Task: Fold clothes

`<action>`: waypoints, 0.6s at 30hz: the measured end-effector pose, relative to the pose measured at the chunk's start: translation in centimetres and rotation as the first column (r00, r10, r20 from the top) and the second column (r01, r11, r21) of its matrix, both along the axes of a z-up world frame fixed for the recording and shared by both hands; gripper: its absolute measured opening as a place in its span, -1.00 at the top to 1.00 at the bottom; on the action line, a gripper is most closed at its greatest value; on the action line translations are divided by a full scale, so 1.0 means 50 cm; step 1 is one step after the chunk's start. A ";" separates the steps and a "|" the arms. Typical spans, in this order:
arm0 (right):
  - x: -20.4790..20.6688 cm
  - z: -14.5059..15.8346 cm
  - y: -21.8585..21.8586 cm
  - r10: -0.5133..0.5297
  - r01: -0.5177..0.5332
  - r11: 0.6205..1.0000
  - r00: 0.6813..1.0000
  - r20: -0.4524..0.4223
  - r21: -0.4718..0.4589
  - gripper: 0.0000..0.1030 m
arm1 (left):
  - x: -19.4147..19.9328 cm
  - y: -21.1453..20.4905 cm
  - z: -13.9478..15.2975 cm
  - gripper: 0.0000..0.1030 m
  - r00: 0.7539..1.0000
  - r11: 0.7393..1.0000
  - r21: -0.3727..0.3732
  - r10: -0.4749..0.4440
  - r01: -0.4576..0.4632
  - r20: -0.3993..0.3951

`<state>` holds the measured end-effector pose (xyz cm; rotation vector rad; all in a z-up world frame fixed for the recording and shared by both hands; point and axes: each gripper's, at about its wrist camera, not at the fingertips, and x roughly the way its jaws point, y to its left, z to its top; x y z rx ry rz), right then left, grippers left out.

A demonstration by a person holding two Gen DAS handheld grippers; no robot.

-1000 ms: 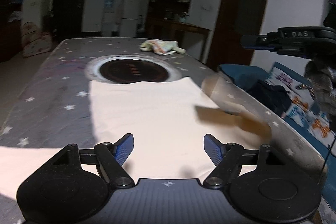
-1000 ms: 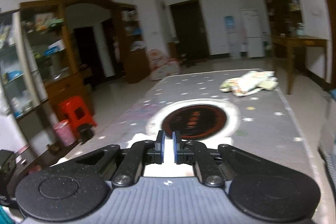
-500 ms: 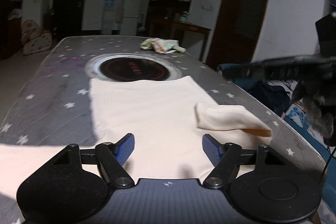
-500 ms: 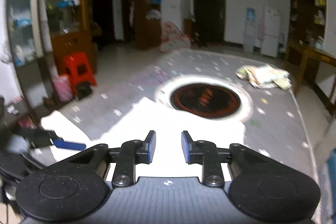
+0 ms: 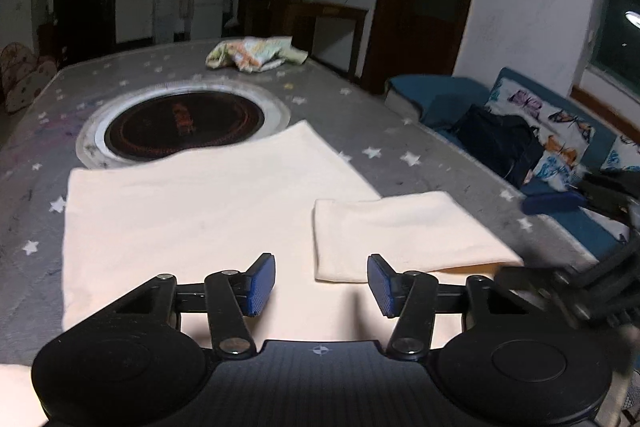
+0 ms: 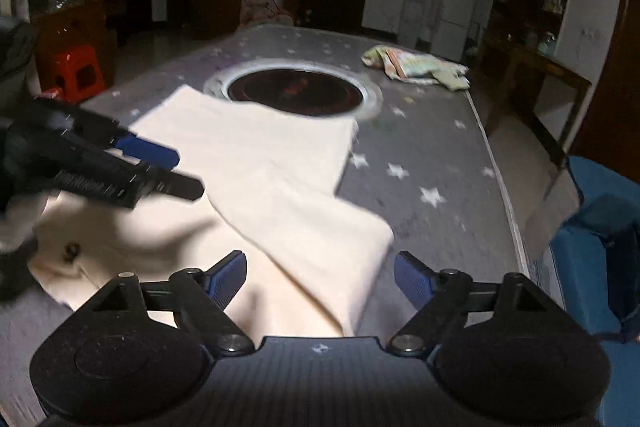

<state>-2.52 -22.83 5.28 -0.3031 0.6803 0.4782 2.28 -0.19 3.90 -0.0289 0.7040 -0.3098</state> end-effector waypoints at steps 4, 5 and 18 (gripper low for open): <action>-0.011 -0.018 -0.012 -0.018 0.018 1.000 1.000 -0.017 -0.007 -0.65 | 0.018 -0.009 -0.017 0.17 1.000 1.000 0.003 -0.002 0.002 -0.027; -0.014 -0.022 -0.014 -0.021 0.021 1.000 1.000 -0.019 -0.006 -0.66 | 0.020 -0.012 -0.020 0.26 1.000 1.000 0.003 -0.004 0.005 -0.029; -0.007 -0.039 0.007 -0.051 0.053 0.998 0.998 -0.041 0.037 -0.73 | 0.017 -0.027 0.005 0.92 0.999 1.000 0.008 -0.023 0.023 0.043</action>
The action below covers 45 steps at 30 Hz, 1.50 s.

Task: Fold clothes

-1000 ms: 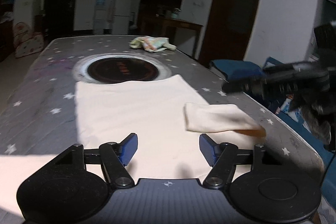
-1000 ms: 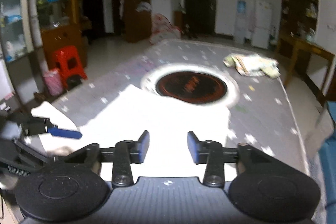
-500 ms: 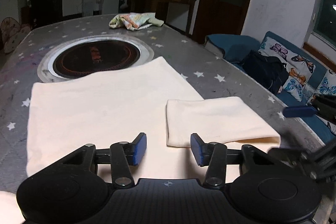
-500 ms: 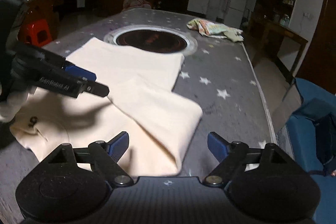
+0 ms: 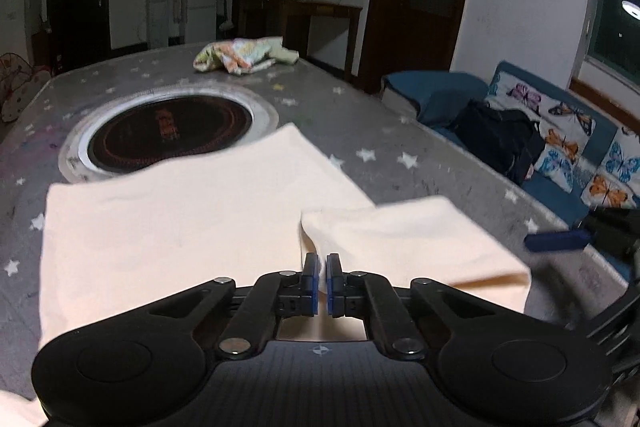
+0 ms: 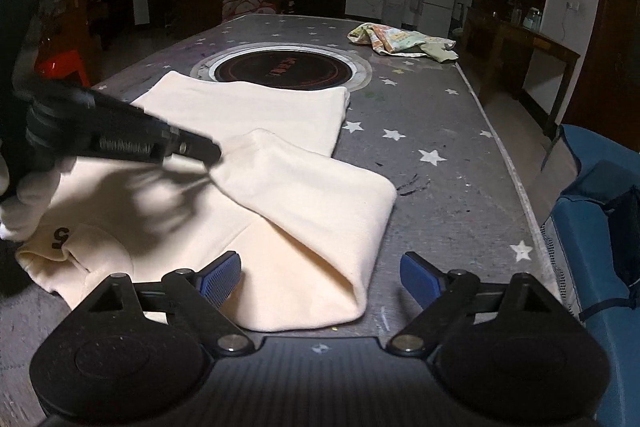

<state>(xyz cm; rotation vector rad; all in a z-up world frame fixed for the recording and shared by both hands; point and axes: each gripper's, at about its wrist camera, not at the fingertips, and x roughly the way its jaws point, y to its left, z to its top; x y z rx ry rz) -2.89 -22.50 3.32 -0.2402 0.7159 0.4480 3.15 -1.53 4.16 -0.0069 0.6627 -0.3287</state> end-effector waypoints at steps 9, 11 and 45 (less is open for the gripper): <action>-0.004 -0.019 0.015 0.000 0.000 0.999 1.000 0.004 -0.035 -0.82 | -0.011 0.019 0.004 0.93 1.000 1.000 -0.020 0.019 -0.019 -0.002; -0.002 -0.024 0.012 -0.009 0.009 0.999 1.000 -0.007 -0.032 -0.83 | -0.015 0.025 0.010 0.93 1.000 0.999 -0.031 0.031 -0.031 0.004; -0.042 -0.012 0.019 0.051 -0.034 0.980 0.996 0.080 -0.195 -0.91 | -0.206 0.199 0.025 0.87 0.987 0.987 -0.004 0.159 -0.159 0.019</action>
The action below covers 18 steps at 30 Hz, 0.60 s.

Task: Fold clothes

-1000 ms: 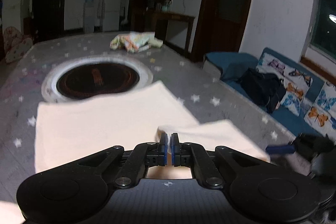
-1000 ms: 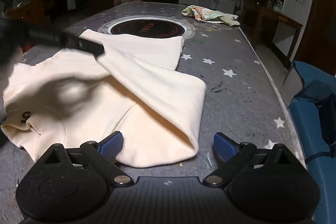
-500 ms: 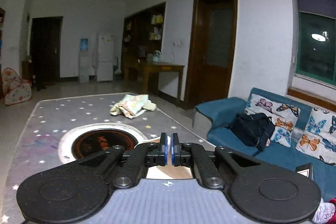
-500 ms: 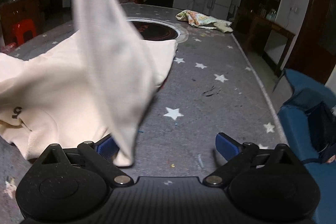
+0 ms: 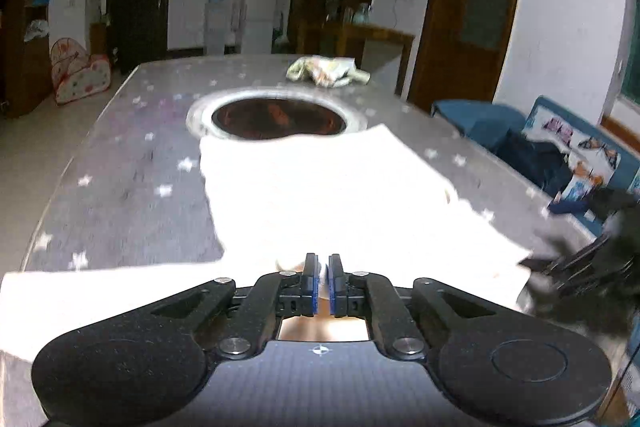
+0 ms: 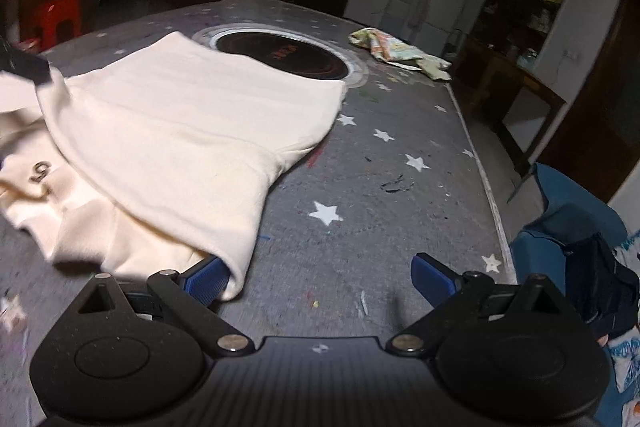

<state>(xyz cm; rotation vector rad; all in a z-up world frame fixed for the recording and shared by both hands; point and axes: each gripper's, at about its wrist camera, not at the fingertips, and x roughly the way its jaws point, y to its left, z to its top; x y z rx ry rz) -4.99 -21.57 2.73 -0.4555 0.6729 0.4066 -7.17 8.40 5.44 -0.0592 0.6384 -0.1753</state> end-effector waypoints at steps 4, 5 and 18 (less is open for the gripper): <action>-0.013 0.031 -0.011 0.059 -0.057 0.997 0.997 -0.043 0.044 -0.89 | -0.008 0.004 -0.009 0.86 1.000 1.000 0.025 0.016 -0.016 0.007; -0.013 0.041 -0.012 0.077 -0.073 0.995 0.996 -0.050 0.064 -0.88 | -0.009 0.008 -0.007 0.86 1.000 1.000 0.022 0.023 -0.023 0.013; 0.109 0.042 0.088 0.276 -0.212 0.930 0.942 -0.190 0.301 -0.14 | 0.023 -0.019 -0.018 0.86 0.999 0.998 -0.055 -0.044 0.045 0.011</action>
